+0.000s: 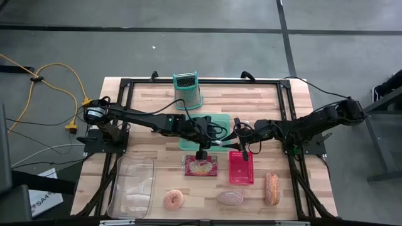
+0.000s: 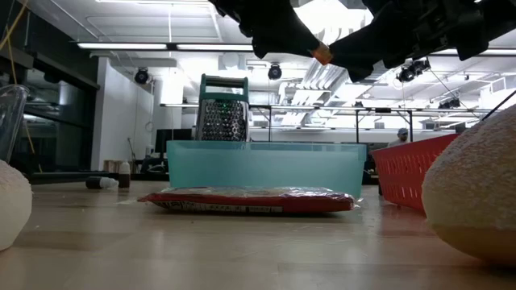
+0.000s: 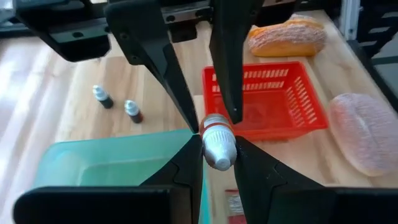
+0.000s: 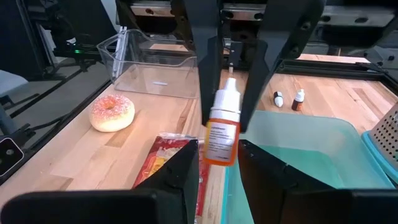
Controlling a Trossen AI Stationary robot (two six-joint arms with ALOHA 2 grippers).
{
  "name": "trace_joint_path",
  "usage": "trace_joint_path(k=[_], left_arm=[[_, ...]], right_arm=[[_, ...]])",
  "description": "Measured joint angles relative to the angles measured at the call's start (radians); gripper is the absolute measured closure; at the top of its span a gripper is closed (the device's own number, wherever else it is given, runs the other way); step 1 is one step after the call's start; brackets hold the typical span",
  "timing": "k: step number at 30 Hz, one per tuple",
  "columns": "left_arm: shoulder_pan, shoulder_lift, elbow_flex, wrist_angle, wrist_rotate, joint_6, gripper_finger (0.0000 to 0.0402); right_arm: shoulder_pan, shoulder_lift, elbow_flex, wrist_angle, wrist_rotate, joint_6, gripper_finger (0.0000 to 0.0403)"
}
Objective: Pick & Place Food Item
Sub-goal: Put the orange food coloring bottle into the red bin
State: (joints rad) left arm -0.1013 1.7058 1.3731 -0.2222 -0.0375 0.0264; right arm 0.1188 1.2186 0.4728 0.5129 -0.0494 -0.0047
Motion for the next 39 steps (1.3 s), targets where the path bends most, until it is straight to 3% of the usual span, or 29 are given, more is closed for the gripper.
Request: trace_joint_path(k=[39], left_arm=[[0.000,0.000,0.000,0.063,-0.016,0.004,0.0334]], right_arm=[[0.000,0.000,0.000,0.039,-0.005,0.011,0.0302]])
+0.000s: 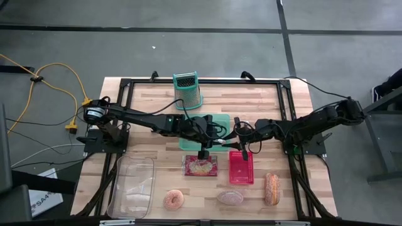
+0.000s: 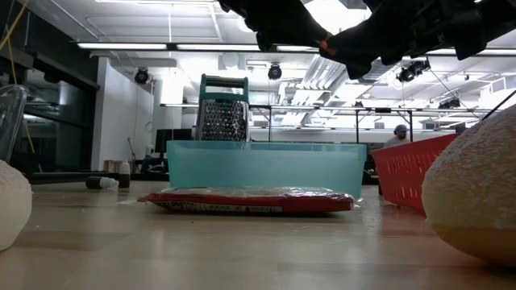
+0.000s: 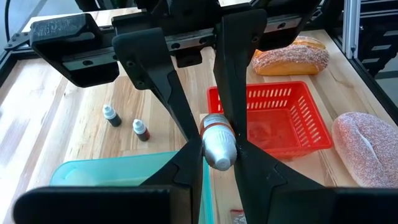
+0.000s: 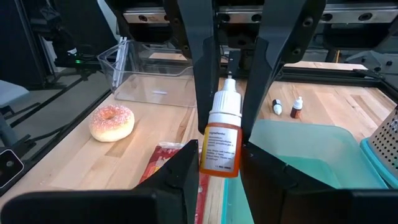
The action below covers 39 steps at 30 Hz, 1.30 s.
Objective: Pick & Place Food Item
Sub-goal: Put the orange food coloring bottle into the red bin
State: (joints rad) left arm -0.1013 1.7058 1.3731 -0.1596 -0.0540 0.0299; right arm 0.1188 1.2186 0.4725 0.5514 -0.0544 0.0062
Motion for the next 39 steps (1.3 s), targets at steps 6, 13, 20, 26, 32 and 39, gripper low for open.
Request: trace_joint_path(k=[6,13,20,26,32,39], left_arm=[[0.000,0.000,0.000,0.000,0.000,0.000,0.0334],[0.000,0.000,0.000,-0.002,-0.001,-0.001,0.0334],[0.000,0.000,0.000,-0.003,0.000,-0.004,0.0334],[0.000,0.000,0.000,-0.002,0.000,-0.004,0.0334],[0.000,0.000,0.000,-0.002,0.000,0.011,0.0331],[-0.001,0.000,0.000,-0.002,0.006,0.048,0.0269]], right_arm=[[0.000,0.000,0.000,0.000,0.002,0.000,0.0302],[0.000,0.000,0.000,-0.001,0.004,0.001,0.0317],[0.000,0.000,0.000,-0.002,0.004,0.002,0.0334],[0.000,0.000,0.000,-0.002,0.004,0.001,0.0324],[0.000,0.000,0.000,-0.002,0.004,0.000,0.0338],[0.000,0.000,0.000,-0.002,0.004,0.000,0.0336]])
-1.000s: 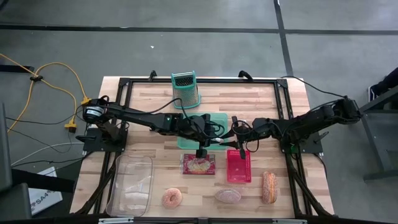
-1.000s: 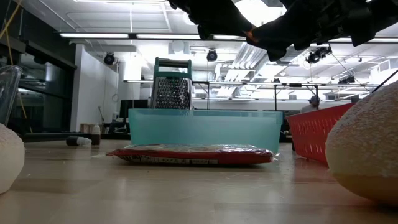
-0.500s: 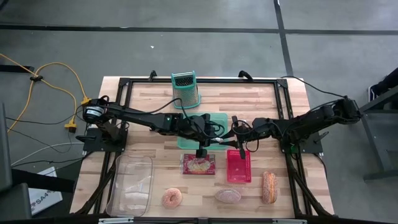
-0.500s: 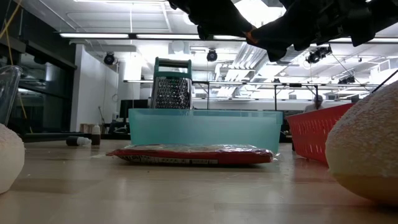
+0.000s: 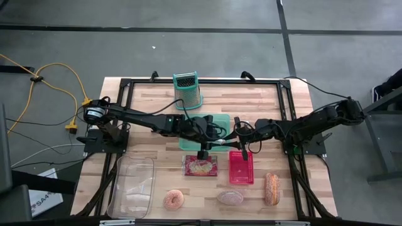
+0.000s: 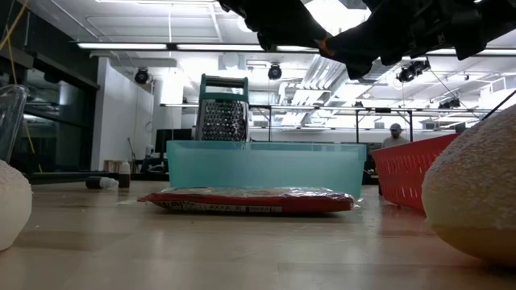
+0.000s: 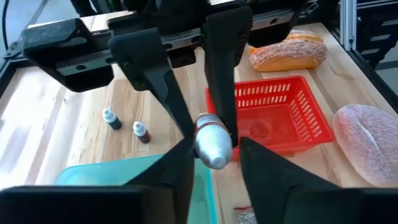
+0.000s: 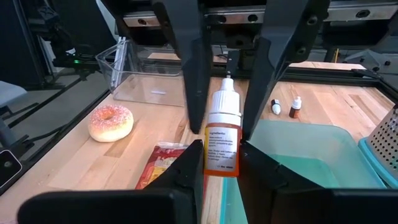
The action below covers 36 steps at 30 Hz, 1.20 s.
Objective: Pick & Place Food Item
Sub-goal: Put the orange food coloring bottle into the red bin
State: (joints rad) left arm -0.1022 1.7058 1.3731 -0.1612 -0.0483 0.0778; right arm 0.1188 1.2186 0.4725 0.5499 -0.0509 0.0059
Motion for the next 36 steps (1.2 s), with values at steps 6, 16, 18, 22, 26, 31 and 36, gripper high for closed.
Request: trace_joint_path(k=[6,16,18,22,26,31,36], left_arm=[[0.001,0.000,0.000,-0.002,-0.004,0.001,0.0211],[0.001,0.000,0.000,0.000,-0.006,-0.002,0.0196],[0.001,0.000,0.000,0.001,-0.006,-0.002,0.0196],[0.001,0.000,0.000,0.001,-0.006,-0.002,0.0196],[0.001,0.000,0.000,0.001,-0.006,-0.002,0.0196],[0.001,0.000,0.000,0.001,-0.006,-0.002,0.0196],[0.001,0.000,0.000,0.001,-0.005,-0.002,0.0196]], right_arm=[[0.000,0.000,0.000,0.002,-0.002,0.000,0.0337],[0.000,0.000,0.000,-0.055,0.010,0.026,0.0337],[0.002,0.000,0.000,-0.091,0.019,0.058,0.0337],[0.026,-0.006,0.000,-0.168,0.024,0.078,0.0337],[0.066,-0.018,0.000,-0.211,0.026,0.080,0.0337],[0.122,-0.045,0.001,-0.272,0.078,0.097,0.0337],[0.172,-0.057,0.001,-0.361,0.109,0.206,0.0337]])
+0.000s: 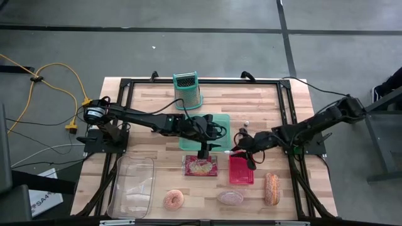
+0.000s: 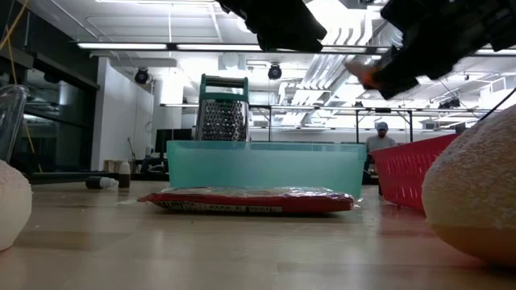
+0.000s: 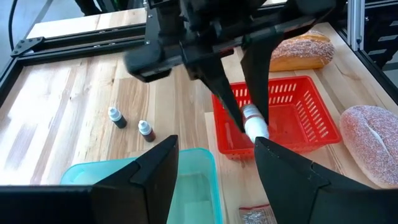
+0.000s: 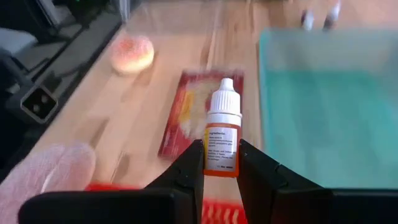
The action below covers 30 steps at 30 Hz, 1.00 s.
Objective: Pick & Place Food Item
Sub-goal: Put the orange food coloring bottle into the red bin
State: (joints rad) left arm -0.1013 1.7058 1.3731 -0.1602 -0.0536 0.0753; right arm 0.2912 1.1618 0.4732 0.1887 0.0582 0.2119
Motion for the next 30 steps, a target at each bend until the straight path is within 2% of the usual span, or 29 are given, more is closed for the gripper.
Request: trace_joint_path(k=[11,19,23,30], left_arm=[[0.000,0.000,0.000,0.000,0.001,0.000,0.0196],[0.000,0.000,0.000,0.000,0.003,0.000,0.0196],[0.000,0.000,0.000,0.000,0.002,-0.008,0.0196],[0.000,0.000,0.000,0.000,0.002,-0.015,0.0196]], right_arm=[[0.135,0.006,-0.001,-0.164,0.074,0.265,0.0337],[0.231,0.027,-0.001,-0.191,0.164,0.414,0.0337],[0.269,0.084,-0.001,-0.187,0.205,0.479,0.0337],[0.295,0.200,-0.001,-0.131,0.205,0.528,0.0337]])
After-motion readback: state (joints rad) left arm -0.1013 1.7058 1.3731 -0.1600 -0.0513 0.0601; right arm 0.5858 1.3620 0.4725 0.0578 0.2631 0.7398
